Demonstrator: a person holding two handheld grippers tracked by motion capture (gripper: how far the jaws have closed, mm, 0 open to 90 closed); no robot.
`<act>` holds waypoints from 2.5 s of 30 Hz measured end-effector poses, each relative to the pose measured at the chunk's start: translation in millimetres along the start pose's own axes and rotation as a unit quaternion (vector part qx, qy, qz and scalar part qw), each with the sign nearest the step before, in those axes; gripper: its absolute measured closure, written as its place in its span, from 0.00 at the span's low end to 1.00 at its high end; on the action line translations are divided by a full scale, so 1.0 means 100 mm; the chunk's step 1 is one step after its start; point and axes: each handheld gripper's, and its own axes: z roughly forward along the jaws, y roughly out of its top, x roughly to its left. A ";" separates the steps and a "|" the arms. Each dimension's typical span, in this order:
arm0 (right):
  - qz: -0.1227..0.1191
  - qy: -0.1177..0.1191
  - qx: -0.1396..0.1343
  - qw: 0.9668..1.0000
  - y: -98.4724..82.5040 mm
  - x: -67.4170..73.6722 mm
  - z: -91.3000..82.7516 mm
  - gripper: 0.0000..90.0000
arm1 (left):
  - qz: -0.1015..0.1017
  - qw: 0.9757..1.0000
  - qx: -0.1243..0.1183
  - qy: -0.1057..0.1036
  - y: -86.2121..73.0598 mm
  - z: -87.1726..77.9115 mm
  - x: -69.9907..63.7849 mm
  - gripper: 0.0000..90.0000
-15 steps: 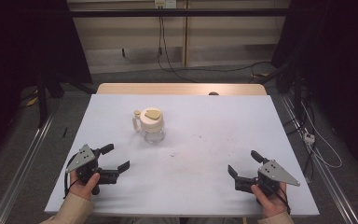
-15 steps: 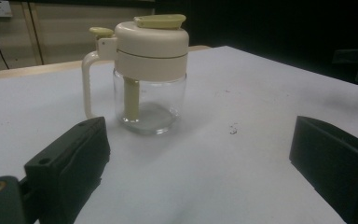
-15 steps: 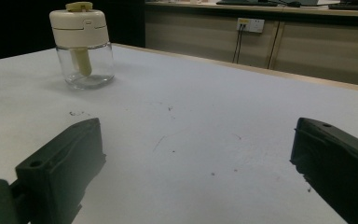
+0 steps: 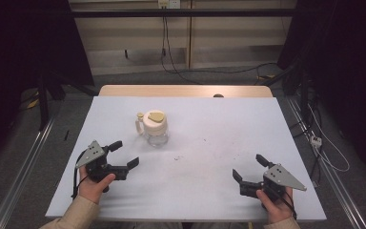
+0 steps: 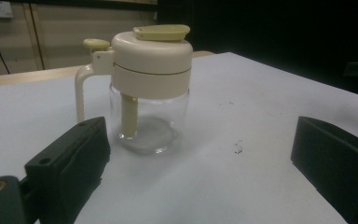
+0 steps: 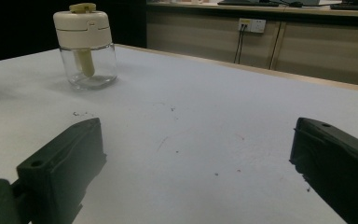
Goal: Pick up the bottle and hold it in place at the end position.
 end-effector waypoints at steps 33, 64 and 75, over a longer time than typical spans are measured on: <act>-0.001 0.005 -0.003 1.000 0.01 0.01 0.01 0.03 | 0.005 0.998 0.052 0.044 0.14 0.77 0.01 0.05; 0.002 0.007 -0.007 1.000 0.02 0.01 -0.01 0.03 | -0.005 0.994 0.055 0.094 0.13 1.14 0.08 0.04; 0.000 0.009 -0.008 1.000 0.02 0.02 -0.01 0.04 | -0.014 0.992 0.057 0.113 0.14 1.25 0.10 0.04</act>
